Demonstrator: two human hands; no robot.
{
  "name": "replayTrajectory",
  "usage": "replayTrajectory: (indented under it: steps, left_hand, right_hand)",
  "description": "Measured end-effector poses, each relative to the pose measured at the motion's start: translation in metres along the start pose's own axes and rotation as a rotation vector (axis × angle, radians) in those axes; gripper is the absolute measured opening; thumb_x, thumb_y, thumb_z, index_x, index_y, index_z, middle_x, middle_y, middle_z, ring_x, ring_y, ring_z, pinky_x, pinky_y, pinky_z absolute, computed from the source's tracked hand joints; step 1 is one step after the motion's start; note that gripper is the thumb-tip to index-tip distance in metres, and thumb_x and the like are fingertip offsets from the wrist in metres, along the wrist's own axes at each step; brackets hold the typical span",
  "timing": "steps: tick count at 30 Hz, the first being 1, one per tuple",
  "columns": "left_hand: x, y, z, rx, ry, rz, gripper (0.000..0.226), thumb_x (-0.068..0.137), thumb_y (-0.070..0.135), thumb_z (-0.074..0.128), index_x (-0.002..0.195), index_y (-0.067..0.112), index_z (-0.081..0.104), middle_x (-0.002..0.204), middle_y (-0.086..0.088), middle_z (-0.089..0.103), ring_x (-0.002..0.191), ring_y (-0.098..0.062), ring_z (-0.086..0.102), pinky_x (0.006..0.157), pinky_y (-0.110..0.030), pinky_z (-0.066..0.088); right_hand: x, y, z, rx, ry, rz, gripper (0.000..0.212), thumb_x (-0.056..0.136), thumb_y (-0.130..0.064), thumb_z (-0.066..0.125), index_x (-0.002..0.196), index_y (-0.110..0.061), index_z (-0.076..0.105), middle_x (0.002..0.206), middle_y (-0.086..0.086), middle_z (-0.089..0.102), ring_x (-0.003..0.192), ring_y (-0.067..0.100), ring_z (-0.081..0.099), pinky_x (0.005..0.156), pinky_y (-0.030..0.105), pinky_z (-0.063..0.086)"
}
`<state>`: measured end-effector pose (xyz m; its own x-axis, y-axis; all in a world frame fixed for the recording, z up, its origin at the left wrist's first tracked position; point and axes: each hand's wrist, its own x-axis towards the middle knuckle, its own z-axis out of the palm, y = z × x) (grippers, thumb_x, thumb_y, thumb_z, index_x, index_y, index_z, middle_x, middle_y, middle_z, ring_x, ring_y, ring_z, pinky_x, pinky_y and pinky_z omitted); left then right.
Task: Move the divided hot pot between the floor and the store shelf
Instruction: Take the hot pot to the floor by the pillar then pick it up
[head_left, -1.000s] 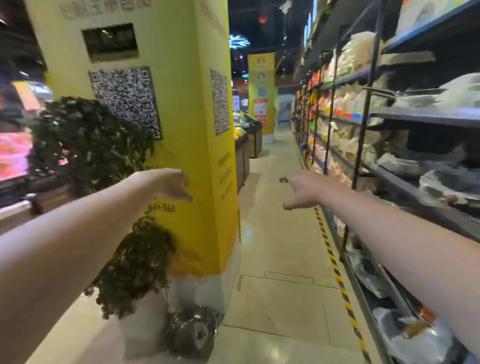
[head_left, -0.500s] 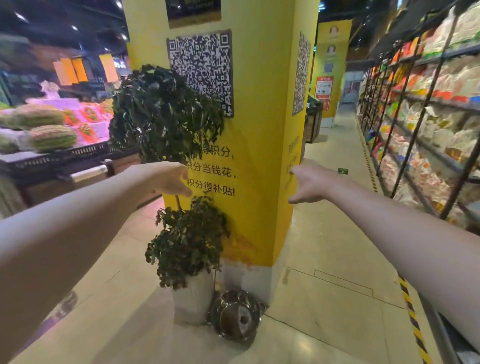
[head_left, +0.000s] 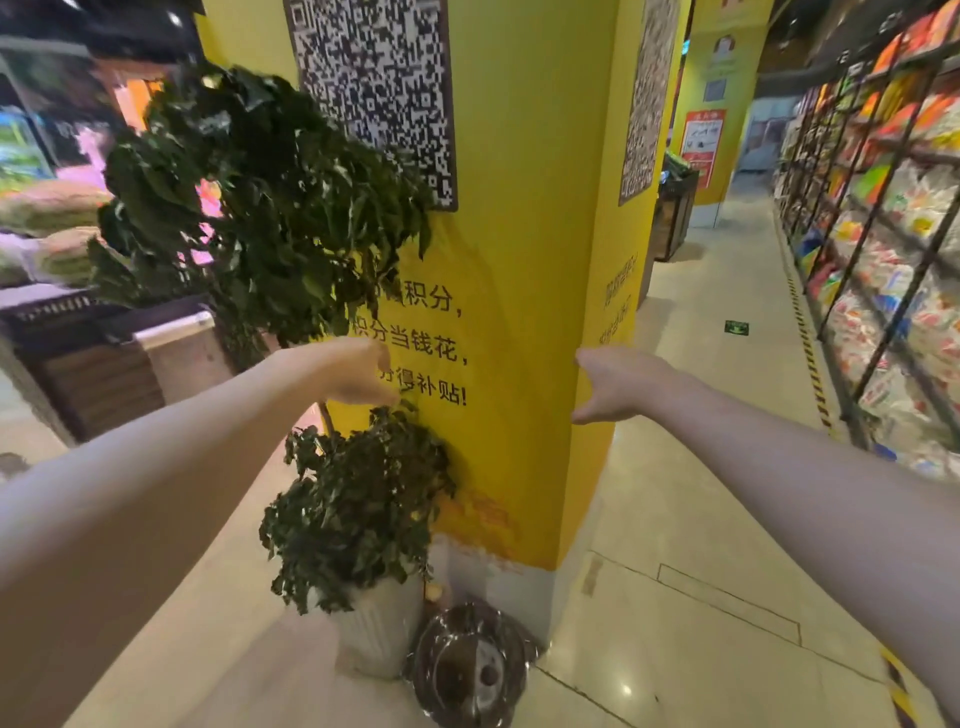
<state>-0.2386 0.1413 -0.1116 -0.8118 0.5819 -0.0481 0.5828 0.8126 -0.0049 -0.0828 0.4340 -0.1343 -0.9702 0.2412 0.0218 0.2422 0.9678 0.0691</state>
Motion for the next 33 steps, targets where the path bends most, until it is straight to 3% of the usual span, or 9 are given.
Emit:
replayTrajectory:
  steps: [4,10,14,17,24,26,29,33]
  left_hand:
    - [0.046,0.013,0.047,-0.12,-0.147,-0.019,0.063,0.08,0.054,0.063,0.134,0.027,0.046,0.131,-0.001,0.055,0.103,-0.019,0.051,0.088,-0.036,0.046]
    - [0.116,0.013,0.18,-0.15,-0.215,-0.013,0.064,0.08,0.056,0.063,0.134,0.024,0.05,0.127,-0.004,0.056,0.108,-0.024,0.054,0.077,-0.034,0.042]
    - [0.154,0.013,0.318,-0.182,-0.279,-0.006,0.061,0.079,0.057,0.062,0.131,0.027,0.051,0.123,0.0,0.058,0.099,-0.019,0.054,0.078,-0.034,0.045]
    - [0.18,0.013,0.436,-0.242,-0.304,0.027,0.057,0.083,0.052,0.064,0.131,0.025,0.053,0.129,-0.001,0.059,0.11,-0.023,0.057,0.089,-0.033,0.045]
    - [0.227,0.005,0.704,-0.344,-0.35,-0.057,0.055,0.079,0.05,0.072,0.125,0.023,0.058,0.118,0.0,0.063,0.101,-0.018,0.058,0.077,-0.027,0.04]
    - [0.232,-0.001,0.774,-0.346,-0.335,-0.074,0.052,0.081,0.051,0.069,0.122,0.02,0.061,0.114,-0.001,0.064,0.099,-0.017,0.058,0.078,-0.028,0.042]
    - [0.231,-0.017,0.87,-0.349,-0.358,-0.101,0.045,0.085,0.048,0.066,0.119,0.018,0.064,0.11,-0.002,0.066,0.099,-0.02,0.06,0.082,-0.03,0.045]
    - [0.221,-0.039,0.974,-0.434,-0.403,-0.148,0.043,0.084,0.045,0.068,0.116,0.017,0.063,0.103,0.002,0.06,0.092,-0.016,0.054,0.076,-0.025,0.038]
  right_hand:
    - [0.053,0.007,0.05,-0.035,-0.04,-0.055,0.063,0.077,-0.057,0.074,0.115,-0.012,0.052,0.11,0.011,0.063,0.1,0.032,0.06,0.074,0.04,0.054]
    - [0.125,0.005,0.178,0.001,-0.127,-0.126,0.07,0.078,-0.058,0.073,0.123,-0.007,0.055,0.116,0.015,0.066,0.105,0.035,0.062,0.081,0.045,0.056]
    - [0.151,-0.004,0.316,0.034,-0.21,-0.125,0.076,0.084,-0.058,0.065,0.138,-0.007,0.052,0.135,0.016,0.059,0.121,0.035,0.056,0.091,0.04,0.053]
    - [0.166,-0.015,0.431,0.076,-0.244,-0.151,0.068,0.085,-0.057,0.066,0.129,-0.007,0.056,0.115,0.016,0.065,0.108,0.036,0.062,0.078,0.041,0.055]
    - [0.194,-0.048,0.709,0.161,-0.279,-0.178,0.075,0.088,-0.062,0.057,0.147,-0.017,0.041,0.14,0.012,0.057,0.122,0.034,0.057,0.091,0.043,0.054]
    - [0.194,-0.053,0.787,0.186,-0.298,-0.165,0.069,0.088,-0.062,0.057,0.139,-0.017,0.048,0.134,0.009,0.059,0.12,0.032,0.057,0.09,0.043,0.054]
    - [0.192,-0.06,0.889,0.254,-0.322,-0.217,0.042,0.089,-0.059,0.058,0.107,-0.021,0.06,0.107,0.003,0.067,0.102,0.028,0.065,0.083,0.042,0.056]
    - [0.179,-0.062,0.984,0.337,-0.357,-0.226,0.043,0.088,-0.048,0.064,0.118,-0.017,0.065,0.105,0.008,0.071,0.096,0.03,0.067,0.084,0.041,0.055]
